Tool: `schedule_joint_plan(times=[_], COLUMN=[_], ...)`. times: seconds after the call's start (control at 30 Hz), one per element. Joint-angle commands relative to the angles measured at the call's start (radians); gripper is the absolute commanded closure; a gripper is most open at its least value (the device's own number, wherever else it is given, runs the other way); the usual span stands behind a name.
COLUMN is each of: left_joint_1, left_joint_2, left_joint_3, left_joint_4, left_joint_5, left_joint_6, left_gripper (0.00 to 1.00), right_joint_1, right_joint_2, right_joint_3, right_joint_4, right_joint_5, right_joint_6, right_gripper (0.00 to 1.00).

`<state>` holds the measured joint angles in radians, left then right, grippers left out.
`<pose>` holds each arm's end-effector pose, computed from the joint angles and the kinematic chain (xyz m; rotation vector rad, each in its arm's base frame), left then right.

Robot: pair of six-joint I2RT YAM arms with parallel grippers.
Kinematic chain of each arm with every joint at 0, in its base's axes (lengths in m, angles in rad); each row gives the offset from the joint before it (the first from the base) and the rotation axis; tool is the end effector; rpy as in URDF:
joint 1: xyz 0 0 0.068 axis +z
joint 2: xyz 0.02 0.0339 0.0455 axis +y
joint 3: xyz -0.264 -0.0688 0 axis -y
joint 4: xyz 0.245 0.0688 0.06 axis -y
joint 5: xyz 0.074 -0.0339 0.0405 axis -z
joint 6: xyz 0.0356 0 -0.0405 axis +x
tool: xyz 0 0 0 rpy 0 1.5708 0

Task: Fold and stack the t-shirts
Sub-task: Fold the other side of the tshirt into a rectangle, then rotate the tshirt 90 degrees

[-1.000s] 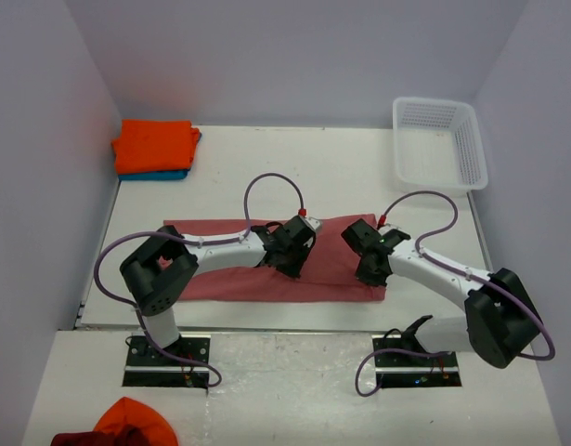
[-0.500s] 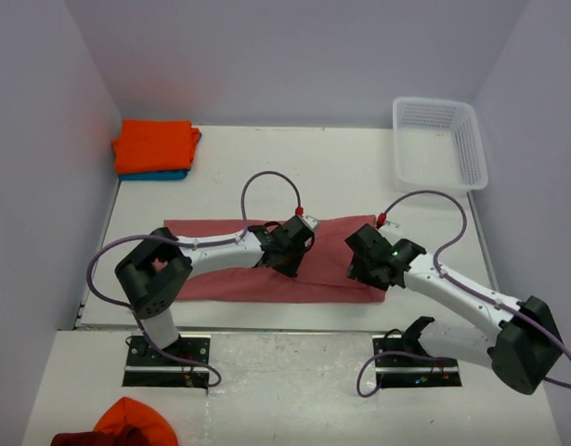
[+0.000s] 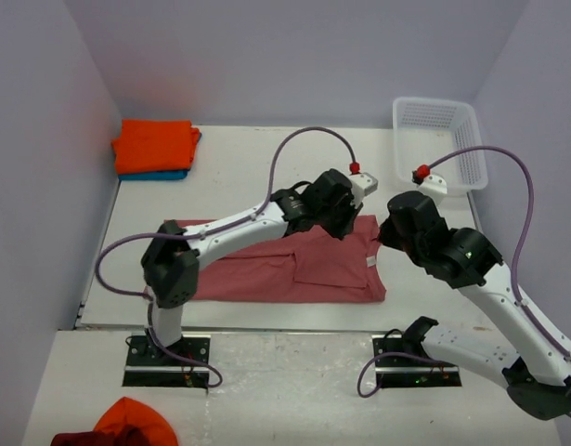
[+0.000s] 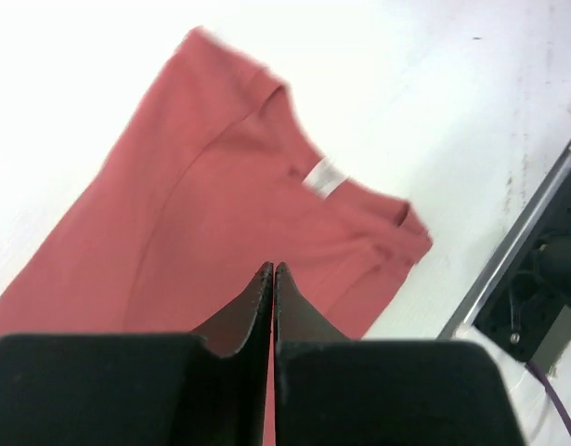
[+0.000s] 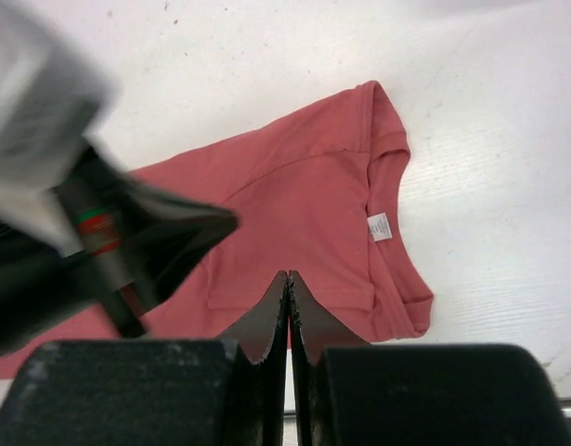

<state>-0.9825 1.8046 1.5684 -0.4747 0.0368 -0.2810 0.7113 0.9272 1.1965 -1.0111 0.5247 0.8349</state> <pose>0.2300 -0.3472 0.2998 0.8371 2.2293 -0.6802 0.1321 0.0903 0.3769 0.3938 2.1713 0.2522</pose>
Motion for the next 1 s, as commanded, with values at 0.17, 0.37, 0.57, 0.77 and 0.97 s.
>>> schedule_joint_plan(times=[0.17, 0.37, 0.57, 0.77, 0.97], left_joint_1=[0.002, 0.030, 0.067, 0.154, 0.261], left_joint_2=[0.347, 0.440, 0.498, 0.591, 0.720], left_joint_3=[0.189, 0.220, 0.199, 0.225, 0.333], left_joint_4=[0.076, 0.076, 0.116, 0.157, 0.165], left_joint_5=[0.353, 0.380, 0.414, 0.497, 0.586], left_joint_6=[0.132, 0.146, 0.135, 0.120, 0.086], left_gripper=[1.00, 1.00, 1.00, 1.00, 1.00], right_joint_1=[0.002, 0.002, 0.001, 0.002, 0.001], right_joint_2=[-0.027, -0.088, -0.100, -0.074, -0.011], right_joint_3=[0.063, 0.015, 0.034, 0.089, 0.159], right_joint_4=[-0.150, -0.162, -0.173, -0.176, -0.195], right_joint_5=[0.040, 0.034, 0.008, -0.011, 0.001], right_joint_6=[-0.066, -0.059, -0.049, -0.057, -0.079], right_gripper=[1.00, 1.00, 1.00, 1.00, 1.00])
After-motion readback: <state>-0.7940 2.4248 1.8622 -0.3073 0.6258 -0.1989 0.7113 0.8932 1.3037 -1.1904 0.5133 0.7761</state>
